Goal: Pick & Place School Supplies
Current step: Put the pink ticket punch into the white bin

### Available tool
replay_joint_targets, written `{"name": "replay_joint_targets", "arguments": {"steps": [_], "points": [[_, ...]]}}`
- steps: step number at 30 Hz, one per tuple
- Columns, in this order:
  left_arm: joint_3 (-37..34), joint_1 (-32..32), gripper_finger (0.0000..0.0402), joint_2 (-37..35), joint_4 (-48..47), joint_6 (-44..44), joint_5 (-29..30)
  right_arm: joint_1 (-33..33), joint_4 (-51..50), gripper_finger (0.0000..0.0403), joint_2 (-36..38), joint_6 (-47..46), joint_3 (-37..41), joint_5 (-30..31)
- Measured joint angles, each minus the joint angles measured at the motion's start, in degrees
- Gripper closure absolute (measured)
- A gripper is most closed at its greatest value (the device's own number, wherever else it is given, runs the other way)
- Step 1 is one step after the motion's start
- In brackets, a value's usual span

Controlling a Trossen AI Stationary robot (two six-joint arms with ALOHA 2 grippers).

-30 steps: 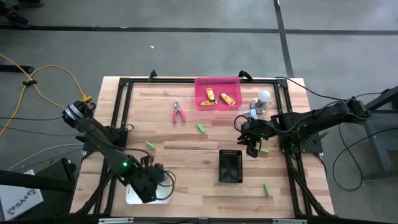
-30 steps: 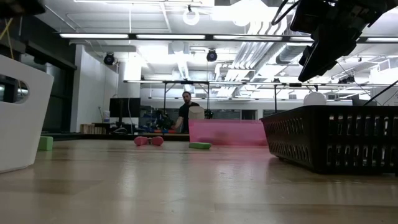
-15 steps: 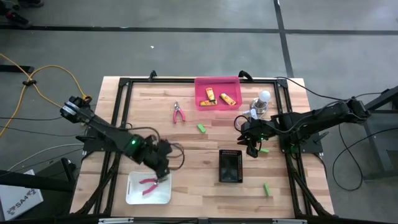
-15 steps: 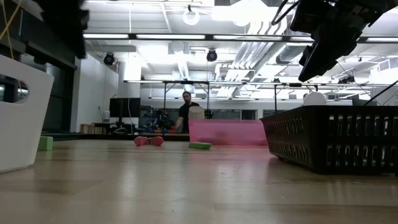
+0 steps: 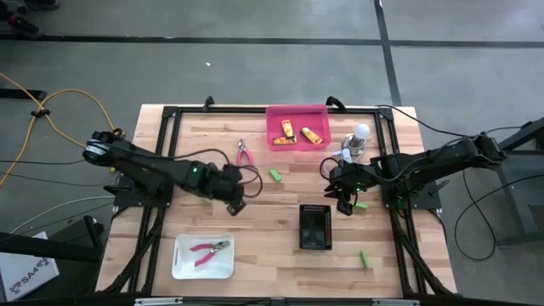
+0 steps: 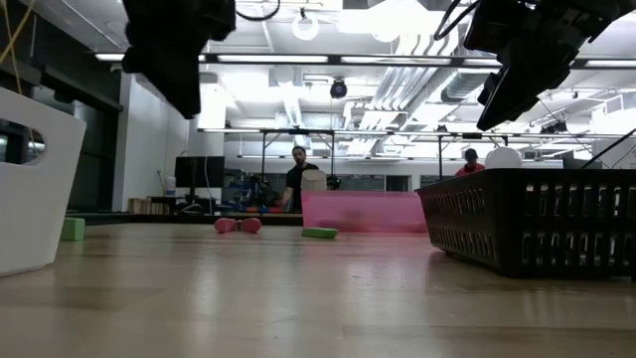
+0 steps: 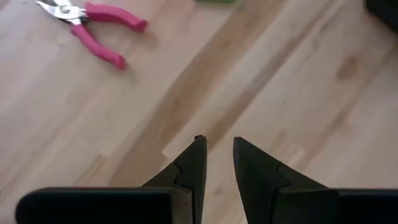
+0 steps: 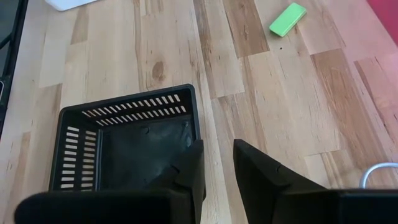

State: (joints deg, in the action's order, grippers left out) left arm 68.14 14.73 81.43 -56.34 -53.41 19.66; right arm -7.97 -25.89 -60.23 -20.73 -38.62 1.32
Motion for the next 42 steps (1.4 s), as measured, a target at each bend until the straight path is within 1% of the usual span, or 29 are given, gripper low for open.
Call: {"name": "replay_joint_targets", "arguments": {"steps": [5, 10, 13, 16, 21, 24, 27, 32, 34, 38, 42], "points": [[0.0, -3.3, 0.0325, 0.0, 0.3, 2.8, -0.8, 0.0, 0.0, 0.0328, 0.0, 0.0, 0.0, 0.0], [0.0, -5.1, 0.0325, 0.0, 0.2, 7.3, -4.7, 0.0, 0.0, 0.0328, 0.0, 0.0, 0.0, 0.0], [0.0, -6.5, 0.0325, 0.0, 0.2, 12.4, -7.5, 0.0, 0.0, 0.0328, 0.0, 0.0, 0.0, 0.0], [0.0, -9.1, 0.0325, 0.0, 0.2, 20.1, -8.7, 0.0, 0.0, 0.0328, 0.0, 0.0, 0.0, 0.0], [0.0, -15.5, 0.0325, 0.4, 0.2, 33.4, -10.4, 0.0, 0.0, 0.0328, 0.0, 0.0, 0.0, 0.0], [0.0, -19.3, 0.0325, 1.7, 0.7, 41.8, -13.0, 0.0, 0.0, 0.0328, 0.0, 0.0, 0.0, 0.0], [0.0, -22.1, 0.0325, 3.7, 3.1, 51.4, -18.5, 0.0, 0.0, 0.0328, 0.0, 0.0, 0.0, 0.0], [0.0, -26.2, 0.0325, 7.0, 8.6, 65.4, -29.8, 0.0, 0.0, 0.0328, 0.0, 0.0, 0.0, 0.0], [0.0, -28.0, 0.0325, 7.9, 9.4, 68.2, -29.9, 0.0, 0.0, 0.0328, 0.0, 0.0, 0.0, 0.0], [0.0, -31.0, 0.0325, 9.7, 9.5, 71.6, -27.6, 0.0, 0.0, 0.0328, 0.0, 0.0, 0.0, 0.0], [0.0, -31.5, 0.0325, 11.9, 9.9, 76.4, -27.1, 0.0, 0.0, 0.0328, 0.0, 0.0, 0.0, 0.0]]}}
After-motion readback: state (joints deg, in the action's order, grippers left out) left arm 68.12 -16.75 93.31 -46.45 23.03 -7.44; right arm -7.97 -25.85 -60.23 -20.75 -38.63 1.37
